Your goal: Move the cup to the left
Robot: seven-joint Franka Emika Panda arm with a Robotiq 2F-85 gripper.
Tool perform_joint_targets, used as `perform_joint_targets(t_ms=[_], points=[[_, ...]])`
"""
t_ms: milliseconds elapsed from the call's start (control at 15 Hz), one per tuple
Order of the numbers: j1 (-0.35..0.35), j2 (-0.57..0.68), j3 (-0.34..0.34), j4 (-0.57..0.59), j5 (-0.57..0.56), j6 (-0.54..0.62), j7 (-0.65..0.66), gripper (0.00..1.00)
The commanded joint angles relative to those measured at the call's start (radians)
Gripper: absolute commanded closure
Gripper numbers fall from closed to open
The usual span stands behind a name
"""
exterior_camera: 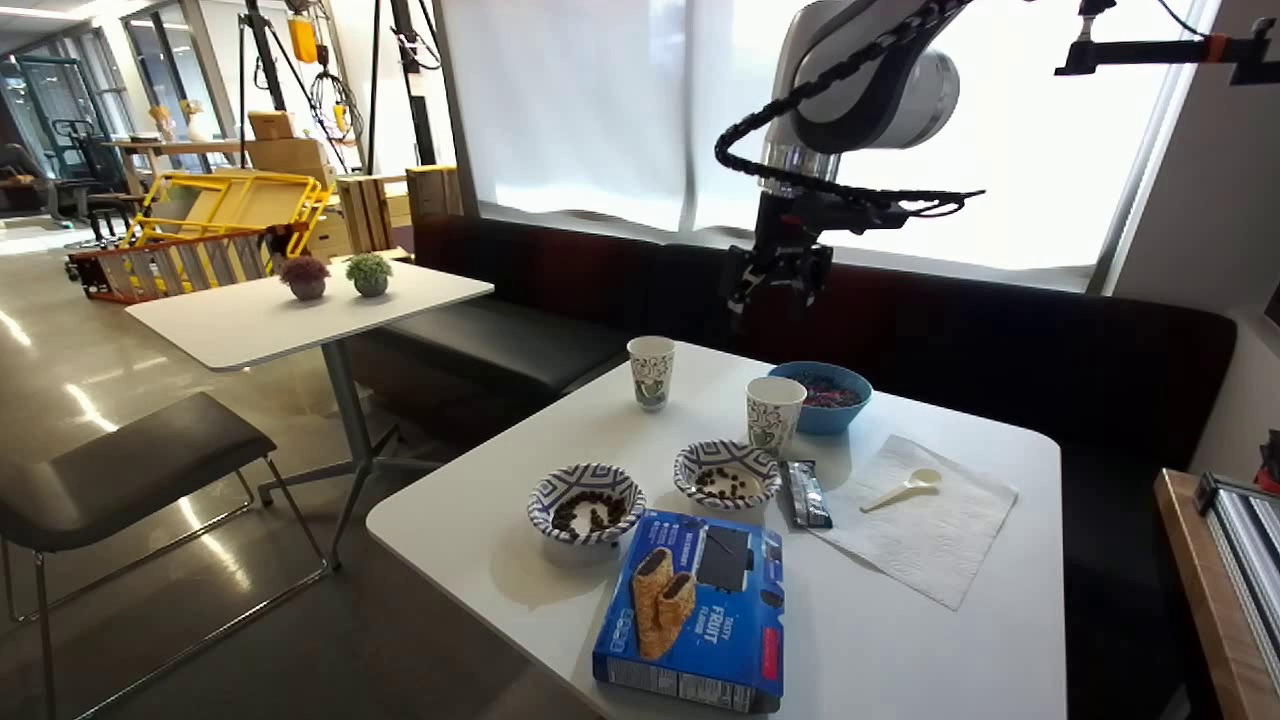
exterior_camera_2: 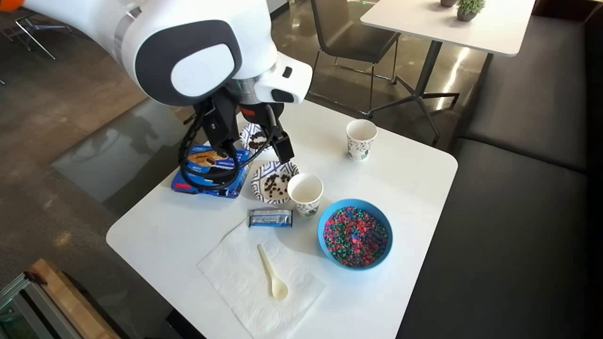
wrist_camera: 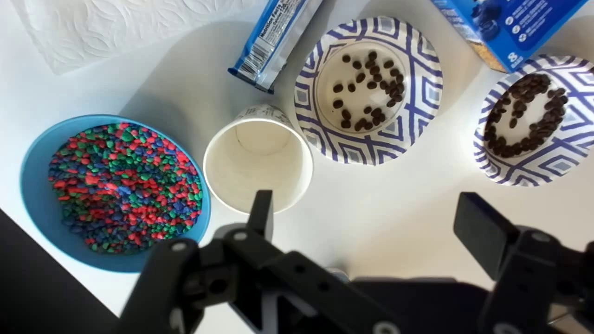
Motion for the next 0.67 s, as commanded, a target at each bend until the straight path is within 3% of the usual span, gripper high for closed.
perform_joint_targets(t_ms=[0,600], points=[[0.005,0.091,-0.01,0.077,0.04,-0.023,-0.023,0.0],[-0.004,0.277,-0.029,0.202,0.03,-0.022,-0.047,0.0]])
